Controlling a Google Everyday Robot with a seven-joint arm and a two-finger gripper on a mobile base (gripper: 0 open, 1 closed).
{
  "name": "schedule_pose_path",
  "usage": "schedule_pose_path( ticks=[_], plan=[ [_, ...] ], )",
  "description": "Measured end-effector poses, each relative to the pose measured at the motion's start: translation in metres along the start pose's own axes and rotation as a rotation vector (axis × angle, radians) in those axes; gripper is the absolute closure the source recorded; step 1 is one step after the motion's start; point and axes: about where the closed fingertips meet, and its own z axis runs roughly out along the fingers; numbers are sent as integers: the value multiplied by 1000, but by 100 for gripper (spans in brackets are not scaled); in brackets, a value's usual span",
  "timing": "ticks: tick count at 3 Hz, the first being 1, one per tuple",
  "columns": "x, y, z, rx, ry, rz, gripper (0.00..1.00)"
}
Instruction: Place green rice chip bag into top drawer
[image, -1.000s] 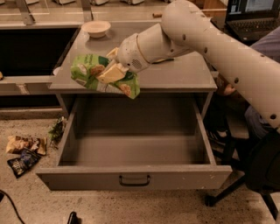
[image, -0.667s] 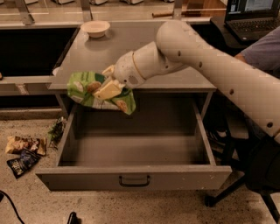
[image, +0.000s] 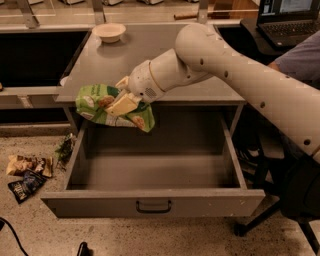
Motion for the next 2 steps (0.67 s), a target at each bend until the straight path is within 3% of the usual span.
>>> schedule_pose_path(
  ticks=[1,2],
  plan=[
    [34,10,-10,63,111,80,100],
    [88,45,-9,100,215,236,100]
  ],
)
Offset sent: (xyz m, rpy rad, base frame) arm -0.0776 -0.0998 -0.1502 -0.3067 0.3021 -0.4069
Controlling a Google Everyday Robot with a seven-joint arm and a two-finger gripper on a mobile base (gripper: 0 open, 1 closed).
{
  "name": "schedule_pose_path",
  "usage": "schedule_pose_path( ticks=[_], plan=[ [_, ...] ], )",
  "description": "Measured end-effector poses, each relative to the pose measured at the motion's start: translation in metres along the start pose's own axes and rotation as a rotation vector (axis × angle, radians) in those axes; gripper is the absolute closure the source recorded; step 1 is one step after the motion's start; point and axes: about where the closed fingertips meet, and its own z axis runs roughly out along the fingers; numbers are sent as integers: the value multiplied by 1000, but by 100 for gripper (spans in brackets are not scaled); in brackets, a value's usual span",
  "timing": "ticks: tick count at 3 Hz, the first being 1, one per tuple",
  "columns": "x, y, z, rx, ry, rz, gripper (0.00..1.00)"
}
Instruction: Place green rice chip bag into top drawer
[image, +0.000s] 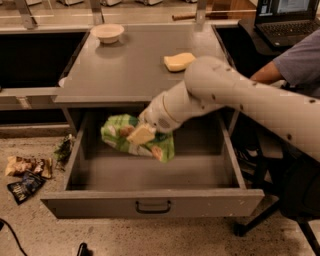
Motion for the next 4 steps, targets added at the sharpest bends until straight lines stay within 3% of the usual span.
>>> schedule_pose_path(
  ticks=[1,2,4],
  plan=[
    [62,14,13,2,47,132,100],
    [111,7,18,23,64,221,81],
    [159,-28,1,116,86,267,34]
  ],
)
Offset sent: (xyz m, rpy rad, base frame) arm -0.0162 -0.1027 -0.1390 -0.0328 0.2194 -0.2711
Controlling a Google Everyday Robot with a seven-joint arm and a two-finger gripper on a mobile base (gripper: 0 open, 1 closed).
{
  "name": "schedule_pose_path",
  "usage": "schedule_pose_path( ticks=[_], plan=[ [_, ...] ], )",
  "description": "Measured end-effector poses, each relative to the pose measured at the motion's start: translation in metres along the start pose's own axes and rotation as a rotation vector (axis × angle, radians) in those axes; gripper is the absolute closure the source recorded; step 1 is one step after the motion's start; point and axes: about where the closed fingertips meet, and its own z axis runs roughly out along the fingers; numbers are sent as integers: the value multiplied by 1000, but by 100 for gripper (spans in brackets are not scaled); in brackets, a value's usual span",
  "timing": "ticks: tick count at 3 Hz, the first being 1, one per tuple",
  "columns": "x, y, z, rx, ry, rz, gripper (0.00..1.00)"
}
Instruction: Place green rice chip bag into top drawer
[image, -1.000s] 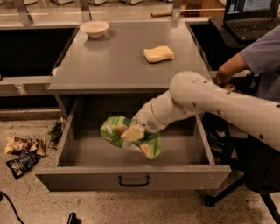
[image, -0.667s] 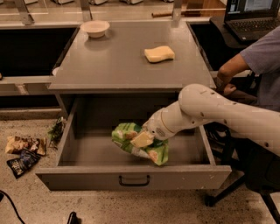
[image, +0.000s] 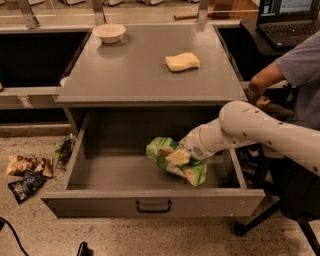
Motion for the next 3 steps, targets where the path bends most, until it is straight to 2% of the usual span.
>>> schedule_pose_path(
  ticks=[1,2,3],
  plan=[
    [8,-15,-4,17,-3,11,11],
    [1,-17,-25,54,-55,-9,0],
    [-13,1,-62,92,-145,-52,0]
  ],
)
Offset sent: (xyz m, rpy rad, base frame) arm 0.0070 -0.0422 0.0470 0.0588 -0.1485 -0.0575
